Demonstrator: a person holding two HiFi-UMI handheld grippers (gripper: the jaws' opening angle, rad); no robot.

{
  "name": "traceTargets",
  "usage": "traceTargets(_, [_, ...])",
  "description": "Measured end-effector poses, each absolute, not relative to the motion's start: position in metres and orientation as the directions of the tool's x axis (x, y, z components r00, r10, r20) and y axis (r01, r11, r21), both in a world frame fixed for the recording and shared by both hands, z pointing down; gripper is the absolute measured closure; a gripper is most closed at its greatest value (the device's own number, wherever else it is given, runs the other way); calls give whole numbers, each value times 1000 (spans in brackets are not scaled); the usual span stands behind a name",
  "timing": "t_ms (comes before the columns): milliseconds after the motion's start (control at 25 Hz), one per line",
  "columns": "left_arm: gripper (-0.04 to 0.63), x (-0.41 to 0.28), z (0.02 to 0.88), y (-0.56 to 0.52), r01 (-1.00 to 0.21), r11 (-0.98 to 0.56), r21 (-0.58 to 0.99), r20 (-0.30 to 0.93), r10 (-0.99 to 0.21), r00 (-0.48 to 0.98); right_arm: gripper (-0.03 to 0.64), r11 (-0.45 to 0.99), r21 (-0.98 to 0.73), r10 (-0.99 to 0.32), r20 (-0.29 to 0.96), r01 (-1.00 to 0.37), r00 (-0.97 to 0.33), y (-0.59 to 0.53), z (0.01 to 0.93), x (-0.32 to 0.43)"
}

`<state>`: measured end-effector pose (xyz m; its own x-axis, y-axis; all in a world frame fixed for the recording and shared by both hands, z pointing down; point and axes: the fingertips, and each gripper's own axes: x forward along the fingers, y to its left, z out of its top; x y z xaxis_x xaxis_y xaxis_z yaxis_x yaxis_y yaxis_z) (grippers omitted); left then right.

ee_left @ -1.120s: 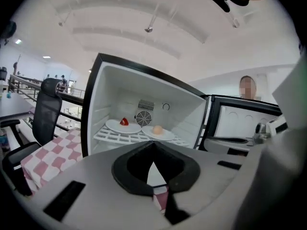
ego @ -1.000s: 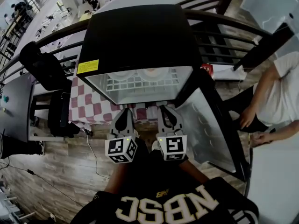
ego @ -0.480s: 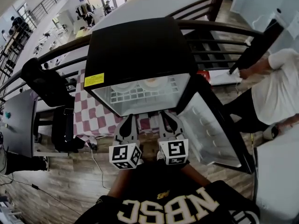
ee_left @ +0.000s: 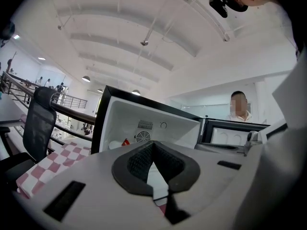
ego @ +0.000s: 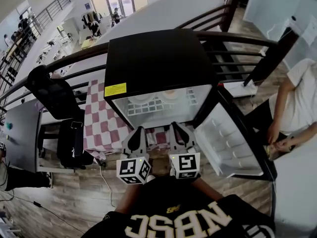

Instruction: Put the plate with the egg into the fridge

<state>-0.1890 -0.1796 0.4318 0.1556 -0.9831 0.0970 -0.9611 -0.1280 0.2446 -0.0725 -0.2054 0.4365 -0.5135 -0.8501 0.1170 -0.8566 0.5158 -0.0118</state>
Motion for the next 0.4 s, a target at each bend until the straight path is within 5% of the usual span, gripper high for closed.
traceTargets(400, [574,-203,443,-164,-946,-169,277,99,-974,203,586,501,-16,-856,141,-865,-498,-186,447,-96])
